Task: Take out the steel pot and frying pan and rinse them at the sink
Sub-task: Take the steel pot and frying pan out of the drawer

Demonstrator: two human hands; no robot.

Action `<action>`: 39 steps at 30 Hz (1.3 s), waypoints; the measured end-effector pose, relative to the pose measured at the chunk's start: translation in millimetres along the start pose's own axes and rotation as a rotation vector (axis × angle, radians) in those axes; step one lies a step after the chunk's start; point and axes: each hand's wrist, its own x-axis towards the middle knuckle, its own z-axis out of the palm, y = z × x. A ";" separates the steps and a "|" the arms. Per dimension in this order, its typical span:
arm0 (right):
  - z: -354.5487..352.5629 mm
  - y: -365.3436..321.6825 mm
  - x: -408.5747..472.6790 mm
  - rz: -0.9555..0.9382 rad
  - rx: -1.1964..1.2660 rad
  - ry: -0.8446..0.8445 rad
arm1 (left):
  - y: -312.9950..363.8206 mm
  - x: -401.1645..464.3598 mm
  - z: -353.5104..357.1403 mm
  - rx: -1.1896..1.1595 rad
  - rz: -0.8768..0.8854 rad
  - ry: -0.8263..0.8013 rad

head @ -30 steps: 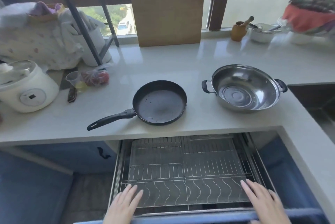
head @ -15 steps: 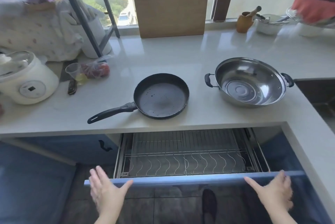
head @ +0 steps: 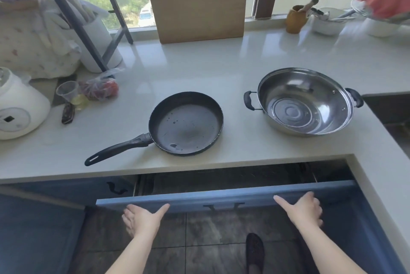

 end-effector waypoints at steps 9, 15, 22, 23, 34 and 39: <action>-7.2 -37.2 32.1 -0.160 -0.048 -0.004 | 47.1 27.7 9.1 0.064 0.156 -0.003; -4.0 -49.3 52.1 -0.178 -0.084 -0.009 | 71.2 31.0 17.0 0.053 0.176 -0.039; 13.8 -44.5 57.4 -0.255 0.045 0.063 | 65.1 35.9 35.3 -0.054 0.167 0.007; 17.6 -43.7 58.2 -0.269 0.071 0.067 | 62.7 35.2 39.3 -0.071 0.180 0.013; 31.5 -31.1 62.4 -0.354 0.073 0.096 | 50.5 33.1 49.9 -0.121 0.318 0.039; 11.2 -18.9 55.9 -0.424 0.005 0.123 | 42.5 32.6 33.8 -0.041 0.345 -0.017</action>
